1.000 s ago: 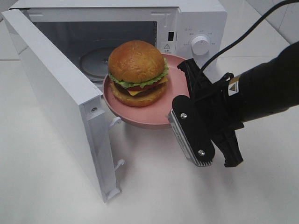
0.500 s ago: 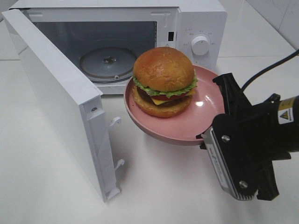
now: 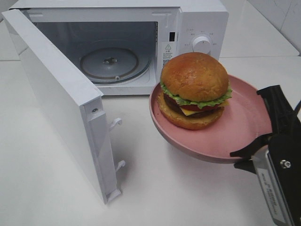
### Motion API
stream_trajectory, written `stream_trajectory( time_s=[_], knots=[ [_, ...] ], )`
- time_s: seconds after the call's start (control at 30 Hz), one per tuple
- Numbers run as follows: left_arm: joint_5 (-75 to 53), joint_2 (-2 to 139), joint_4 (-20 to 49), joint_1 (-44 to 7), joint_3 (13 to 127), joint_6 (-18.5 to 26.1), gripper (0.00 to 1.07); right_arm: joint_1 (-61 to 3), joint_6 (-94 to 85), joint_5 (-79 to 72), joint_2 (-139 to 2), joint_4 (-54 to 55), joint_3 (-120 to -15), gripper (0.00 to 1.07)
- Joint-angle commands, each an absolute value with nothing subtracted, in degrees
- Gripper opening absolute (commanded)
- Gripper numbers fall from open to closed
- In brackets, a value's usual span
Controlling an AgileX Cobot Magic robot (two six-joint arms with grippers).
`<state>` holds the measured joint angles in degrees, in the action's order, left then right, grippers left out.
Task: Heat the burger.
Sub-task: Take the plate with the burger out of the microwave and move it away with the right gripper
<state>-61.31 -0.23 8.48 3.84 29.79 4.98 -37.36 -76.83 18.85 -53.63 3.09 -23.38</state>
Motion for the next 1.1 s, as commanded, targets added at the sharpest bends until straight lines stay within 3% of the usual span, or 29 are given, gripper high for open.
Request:
stream_trajectory(
  time_s=[0.03, 0.47, 1.1],
  knots=[
    [-61.2, -0.7, 8.6, 4.0, 29.6, 4.6, 0.98, -37.3, -73.1, 18.2, -50.5, 0.0, -23.8, 0.0],
    [-61.2, -0.7, 8.6, 4.0, 29.6, 4.6, 0.98, -37.3, -67.2, 30.7, -40.3, -7.5, -23.8, 0.0],
    [-61.2, -0.7, 8.6, 4.0, 29.6, 4.6, 0.98, -37.3, -38.8, 44.6, -34.0, -27.1, -23.8, 0.0]
  ],
)
